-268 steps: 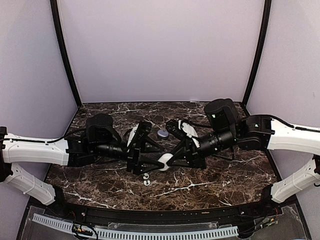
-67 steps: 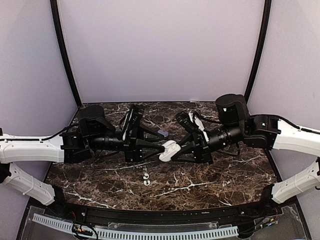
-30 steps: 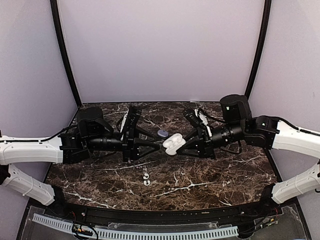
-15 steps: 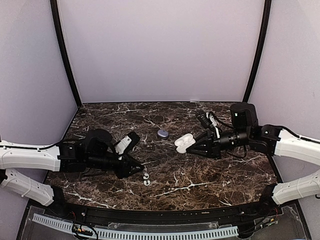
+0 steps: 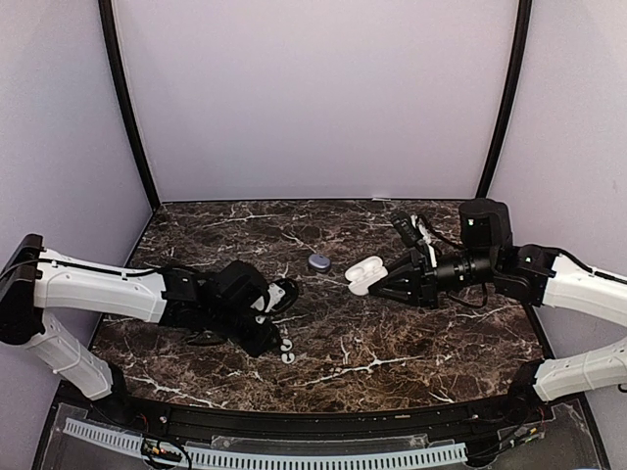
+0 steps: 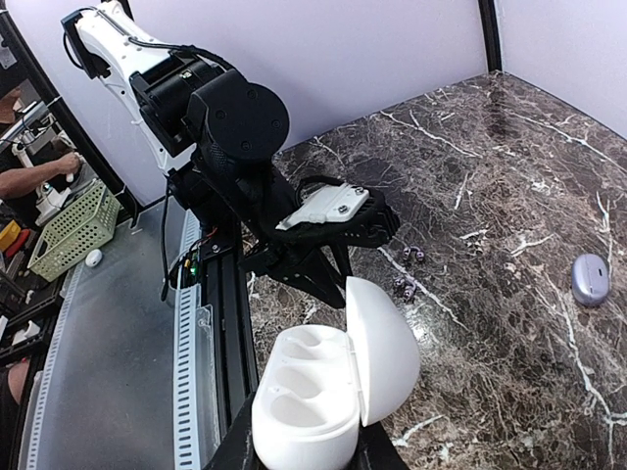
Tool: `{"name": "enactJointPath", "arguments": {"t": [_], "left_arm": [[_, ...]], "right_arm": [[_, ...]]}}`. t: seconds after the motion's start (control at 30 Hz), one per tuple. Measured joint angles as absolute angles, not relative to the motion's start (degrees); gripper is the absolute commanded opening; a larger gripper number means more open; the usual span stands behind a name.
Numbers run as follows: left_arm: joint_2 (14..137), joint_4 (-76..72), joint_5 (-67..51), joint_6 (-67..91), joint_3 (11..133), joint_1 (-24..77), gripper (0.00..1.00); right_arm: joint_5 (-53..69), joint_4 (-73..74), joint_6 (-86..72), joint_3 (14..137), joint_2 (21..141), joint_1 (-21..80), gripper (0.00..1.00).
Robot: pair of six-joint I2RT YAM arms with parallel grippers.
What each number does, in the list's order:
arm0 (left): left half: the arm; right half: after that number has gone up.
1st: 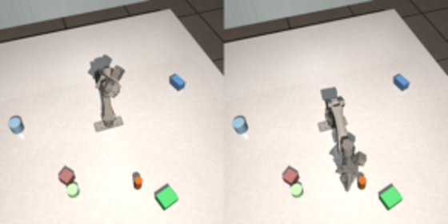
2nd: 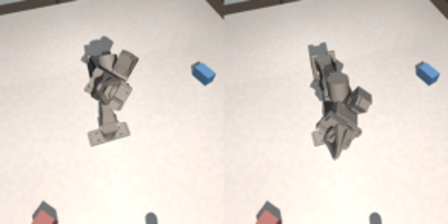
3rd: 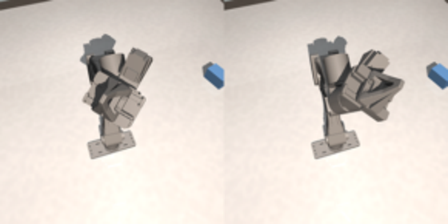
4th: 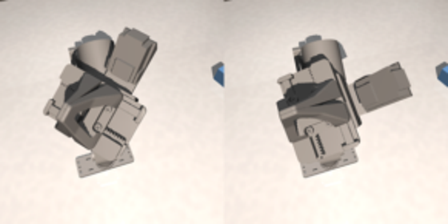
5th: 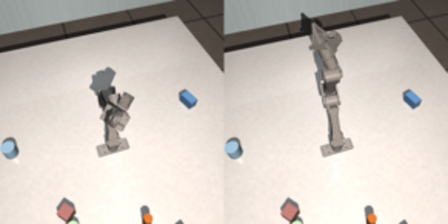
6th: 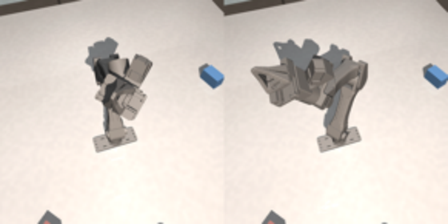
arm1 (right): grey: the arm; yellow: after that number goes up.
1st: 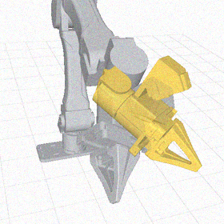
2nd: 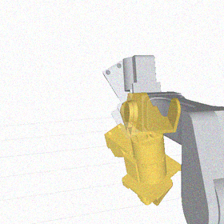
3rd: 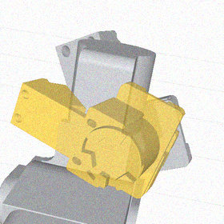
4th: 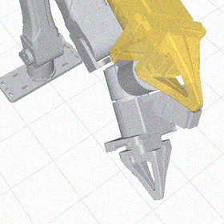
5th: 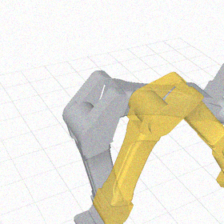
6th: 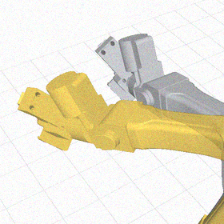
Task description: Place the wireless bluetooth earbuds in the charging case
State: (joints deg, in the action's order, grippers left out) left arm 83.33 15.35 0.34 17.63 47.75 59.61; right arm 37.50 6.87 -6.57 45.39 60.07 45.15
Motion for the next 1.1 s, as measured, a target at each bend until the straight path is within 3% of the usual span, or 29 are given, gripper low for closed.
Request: {"name": "enactJointPath", "arguments": {"t": [0.3,0.47,1.1], "left_arm": [[91.74,21.19,1.72,20.03,57.93,61.04,0.23],[95.2,23.51,1.32,21.71,59.48,61.41,0.27],[102.94,27.35,3.66,23.75,64.36,61.28,0.25]], "right_arm": [[37.5,6.9,-6.55,45.39,59.22,45.04,0.0],[37.47,6.92,-6.52,45.39,59.13,45.04,0.0],[37.47,7.27,-6.5,45.34,58.48,45.04,0.0]]}}
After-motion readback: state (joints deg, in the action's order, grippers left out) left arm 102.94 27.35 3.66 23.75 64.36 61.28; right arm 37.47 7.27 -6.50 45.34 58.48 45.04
